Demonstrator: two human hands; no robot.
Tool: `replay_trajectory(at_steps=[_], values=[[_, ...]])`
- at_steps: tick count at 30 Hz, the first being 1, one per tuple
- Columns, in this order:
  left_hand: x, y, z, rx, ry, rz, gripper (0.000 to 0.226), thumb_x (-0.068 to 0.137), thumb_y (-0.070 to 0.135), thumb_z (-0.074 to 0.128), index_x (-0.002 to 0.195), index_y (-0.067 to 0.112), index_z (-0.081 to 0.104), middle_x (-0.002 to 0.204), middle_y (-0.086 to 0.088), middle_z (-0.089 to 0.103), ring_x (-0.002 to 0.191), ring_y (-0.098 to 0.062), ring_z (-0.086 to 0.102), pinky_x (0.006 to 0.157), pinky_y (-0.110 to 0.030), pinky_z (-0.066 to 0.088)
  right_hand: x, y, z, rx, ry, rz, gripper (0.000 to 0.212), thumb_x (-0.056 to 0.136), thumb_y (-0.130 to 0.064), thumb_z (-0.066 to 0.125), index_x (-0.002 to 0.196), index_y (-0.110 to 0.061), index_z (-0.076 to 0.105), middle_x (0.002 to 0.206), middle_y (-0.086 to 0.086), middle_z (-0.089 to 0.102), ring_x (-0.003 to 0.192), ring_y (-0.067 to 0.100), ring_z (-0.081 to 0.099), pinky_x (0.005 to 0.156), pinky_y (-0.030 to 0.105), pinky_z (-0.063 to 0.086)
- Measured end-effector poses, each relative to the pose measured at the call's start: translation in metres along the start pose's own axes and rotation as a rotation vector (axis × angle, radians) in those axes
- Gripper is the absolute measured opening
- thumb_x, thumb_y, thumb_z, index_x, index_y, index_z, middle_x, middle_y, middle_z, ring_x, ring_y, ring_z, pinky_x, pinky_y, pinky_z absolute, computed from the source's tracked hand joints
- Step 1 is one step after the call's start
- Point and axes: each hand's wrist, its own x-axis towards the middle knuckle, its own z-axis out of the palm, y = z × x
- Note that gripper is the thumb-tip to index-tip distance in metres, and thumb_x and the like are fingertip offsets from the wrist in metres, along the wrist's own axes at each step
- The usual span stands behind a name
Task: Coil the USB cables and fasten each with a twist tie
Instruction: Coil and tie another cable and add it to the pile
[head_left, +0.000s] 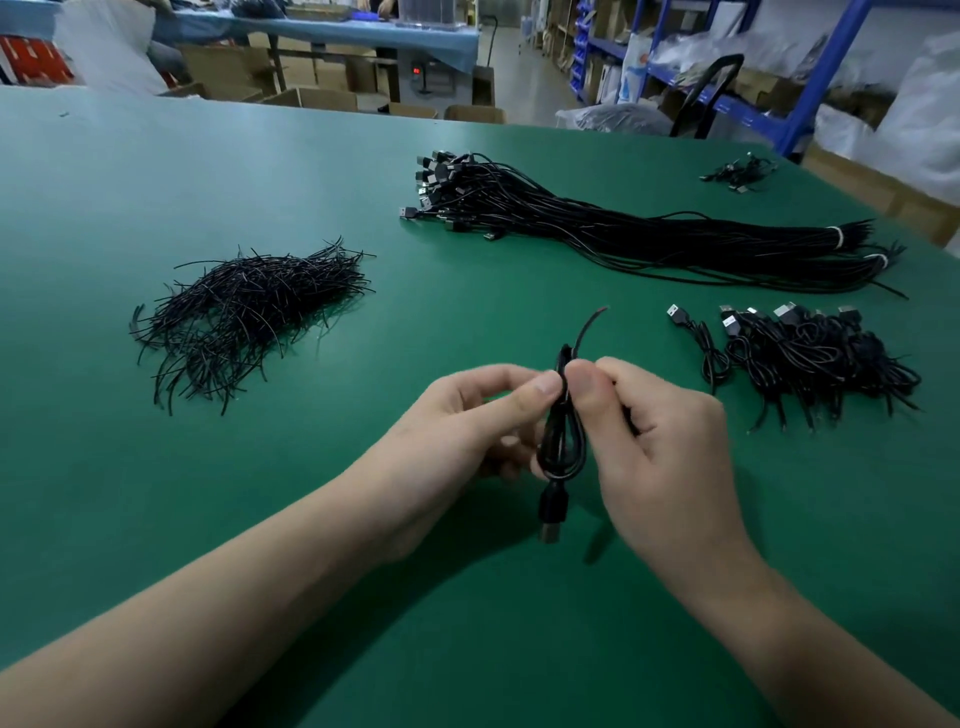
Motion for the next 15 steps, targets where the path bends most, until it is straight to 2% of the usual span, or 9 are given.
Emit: replay_trajectory(at_steps=[2, 5, 6, 8, 9, 10, 12, 14, 15], values=[[0.001, -0.002, -0.001, 0.100, 0.127, 0.150, 0.022, 0.095, 0.024, 0.064, 0.114, 0.014, 0.061, 0.081, 0.002, 0.072, 0.066, -0.010, 0.067, 0.064, -0.020, 0.048, 0.001, 0.002, 0.002, 0.282, -0.030, 0.250, 0.050, 0.104, -0.040, 0.048, 0.075, -0.001, 0.060, 0.061, 0.017, 0.059, 0.057, 0.025, 0.062, 0.055, 0.051, 0.051], [0.000, -0.005, -0.004, 0.524, 0.214, 0.411, 0.038, 0.091, 0.006, 0.072, 0.121, 0.027, 0.062, 0.099, 0.005, 0.070, 0.078, -0.015, 0.073, 0.074, -0.022, 0.051, 0.004, 0.004, 0.006, 0.445, -0.059, 0.468, 0.052, 0.104, -0.039, 0.050, 0.087, 0.008, 0.063, 0.074, 0.035, 0.055, 0.063, 0.025, 0.048, 0.064, 0.057, 0.047], [-0.001, -0.005, -0.004, 0.686, 0.230, 0.478, 0.040, 0.086, 0.008, 0.077, 0.119, 0.029, 0.065, 0.101, 0.007, 0.068, 0.082, -0.016, 0.071, 0.074, -0.023, 0.051, 0.003, 0.006, 0.008, 0.507, -0.078, 0.524, 0.048, 0.105, -0.037, 0.050, 0.091, 0.006, 0.066, 0.075, 0.033, 0.059, 0.065, 0.024, 0.051, 0.065, 0.052, 0.049], [-0.001, -0.005, -0.004, 0.881, 0.291, 0.567, 0.036, 0.081, 0.016, 0.082, 0.114, 0.028, 0.071, 0.101, 0.011, 0.066, 0.086, -0.014, 0.067, 0.070, -0.022, 0.048, -0.001, 0.007, 0.010, 0.603, -0.111, 0.598, 0.041, 0.104, -0.032, 0.049, 0.095, 0.002, 0.070, 0.066, 0.009, 0.063, 0.061, 0.010, 0.054, 0.056, 0.028, 0.048], [-0.001, -0.004, -0.004, 0.909, 0.325, 0.594, 0.031, 0.081, 0.020, 0.083, 0.110, 0.026, 0.074, 0.100, 0.011, 0.065, 0.086, -0.013, 0.066, 0.069, -0.021, 0.046, -0.002, 0.007, 0.011, 0.608, -0.120, 0.608, 0.041, 0.104, -0.032, 0.049, 0.093, 0.001, 0.070, 0.060, -0.002, 0.056, 0.054, 0.004, 0.048, 0.051, 0.019, 0.041], [-0.001, -0.004, -0.004, 0.911, 0.350, 0.612, 0.026, 0.081, 0.022, 0.083, 0.105, 0.024, 0.076, 0.098, 0.011, 0.066, 0.085, -0.012, 0.065, 0.069, -0.021, 0.044, -0.002, 0.006, 0.012, 0.589, -0.127, 0.600, 0.041, 0.105, -0.033, 0.049, 0.092, -0.001, 0.071, 0.057, -0.007, 0.049, 0.051, 0.002, 0.040, 0.048, 0.016, 0.035], [0.000, -0.004, -0.004, 0.867, 0.362, 0.611, 0.013, 0.081, 0.023, 0.082, 0.093, 0.022, 0.077, 0.093, 0.010, 0.068, 0.084, -0.010, 0.065, 0.068, -0.017, 0.043, -0.002, 0.003, 0.010, 0.513, -0.139, 0.531, 0.044, 0.105, -0.040, 0.048, 0.087, -0.008, 0.073, 0.057, -0.005, 0.045, 0.052, 0.008, 0.035, 0.048, 0.026, 0.034], [-0.001, -0.004, -0.003, 0.801, 0.355, 0.568, 0.009, 0.082, 0.019, 0.082, 0.083, 0.024, 0.073, 0.090, 0.009, 0.071, 0.085, -0.009, 0.066, 0.069, -0.011, 0.040, 0.000, 0.000, 0.008, 0.422, -0.139, 0.454, 0.054, 0.100, -0.048, 0.047, 0.075, -0.002, 0.061, 0.059, 0.004, 0.037, 0.056, 0.022, 0.029, 0.051, 0.048, 0.030], [-0.001, -0.004, -0.002, 0.778, 0.346, 0.544, 0.009, 0.082, 0.017, 0.081, 0.081, 0.021, 0.073, 0.090, 0.008, 0.072, 0.085, -0.008, 0.066, 0.070, -0.009, 0.039, 0.001, 0.000, 0.007, 0.377, -0.132, 0.430, 0.057, 0.099, -0.050, 0.046, 0.072, 0.000, 0.053, 0.059, 0.007, 0.034, 0.057, 0.027, 0.027, 0.053, 0.053, 0.029]])
